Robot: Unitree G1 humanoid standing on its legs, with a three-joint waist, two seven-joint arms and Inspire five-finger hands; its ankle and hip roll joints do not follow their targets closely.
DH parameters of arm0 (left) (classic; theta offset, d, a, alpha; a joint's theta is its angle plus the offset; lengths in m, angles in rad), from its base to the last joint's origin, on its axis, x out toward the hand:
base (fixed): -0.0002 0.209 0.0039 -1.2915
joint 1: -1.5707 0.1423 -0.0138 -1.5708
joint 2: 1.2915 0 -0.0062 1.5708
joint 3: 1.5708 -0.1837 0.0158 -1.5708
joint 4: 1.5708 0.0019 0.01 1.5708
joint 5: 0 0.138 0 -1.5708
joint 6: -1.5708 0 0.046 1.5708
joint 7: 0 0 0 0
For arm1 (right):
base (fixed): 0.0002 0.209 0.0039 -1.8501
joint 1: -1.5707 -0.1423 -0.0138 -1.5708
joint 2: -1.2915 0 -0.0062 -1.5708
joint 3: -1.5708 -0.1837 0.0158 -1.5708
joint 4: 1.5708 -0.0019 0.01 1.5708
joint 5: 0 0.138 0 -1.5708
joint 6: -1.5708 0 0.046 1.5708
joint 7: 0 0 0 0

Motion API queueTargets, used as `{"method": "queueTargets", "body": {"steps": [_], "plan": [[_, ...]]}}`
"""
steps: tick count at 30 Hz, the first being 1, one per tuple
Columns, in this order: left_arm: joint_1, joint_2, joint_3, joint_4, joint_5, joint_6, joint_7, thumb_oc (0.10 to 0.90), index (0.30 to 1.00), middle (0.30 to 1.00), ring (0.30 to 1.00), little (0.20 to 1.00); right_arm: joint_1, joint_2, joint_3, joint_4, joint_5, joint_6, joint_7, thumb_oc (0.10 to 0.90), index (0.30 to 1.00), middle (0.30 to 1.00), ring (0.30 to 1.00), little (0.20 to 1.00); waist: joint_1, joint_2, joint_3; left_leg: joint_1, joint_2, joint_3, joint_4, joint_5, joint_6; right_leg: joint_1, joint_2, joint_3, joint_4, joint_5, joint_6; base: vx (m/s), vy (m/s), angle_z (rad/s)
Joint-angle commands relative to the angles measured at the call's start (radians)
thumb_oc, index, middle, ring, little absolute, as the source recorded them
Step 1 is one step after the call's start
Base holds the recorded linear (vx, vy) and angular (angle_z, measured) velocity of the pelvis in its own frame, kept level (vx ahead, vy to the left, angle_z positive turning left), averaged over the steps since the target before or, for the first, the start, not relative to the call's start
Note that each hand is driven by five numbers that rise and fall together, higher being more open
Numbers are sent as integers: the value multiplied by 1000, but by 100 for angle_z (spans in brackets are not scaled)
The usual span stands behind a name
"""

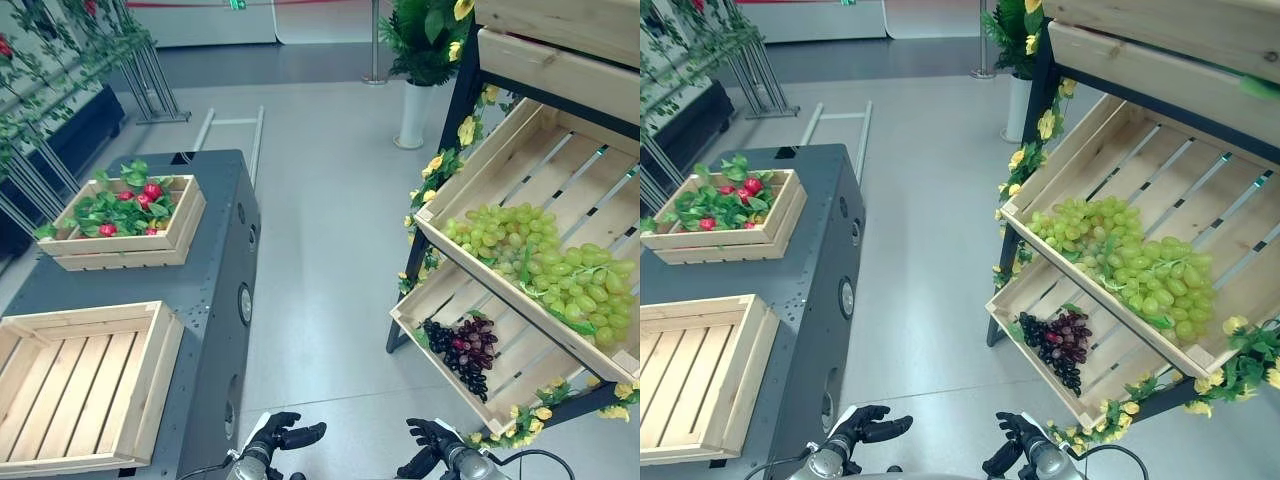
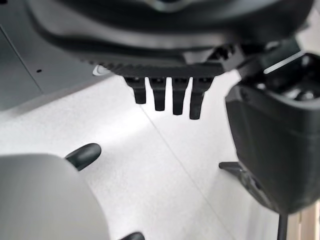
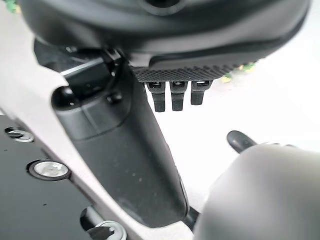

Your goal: Pick up the fruits from the basket on one side to the basket on the other side

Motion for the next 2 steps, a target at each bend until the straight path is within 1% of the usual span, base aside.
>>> {"method": "queueTargets", "body": {"steps": [1, 2], "plan": [[-60, -6, -29, 28, 27, -83, 2, 800, 900, 900, 900, 900, -49, 34, 9, 30, 61, -16, 15, 800, 900, 900, 900, 900, 16, -47, 33, 44, -56, 10, 20, -113, 30, 22, -11, 17, 26, -25, -19, 33, 13, -1], [-59, -6, -29, 28, 28, -84, 3, 800, 900, 900, 900, 900, -49, 34, 7, 31, 59, -17, 16, 800, 900, 900, 900, 900, 16, -47, 33, 45, -57, 9, 20, -113, 30, 23, -11, 17, 26, -26, -18, 0, 0, 0]]}}
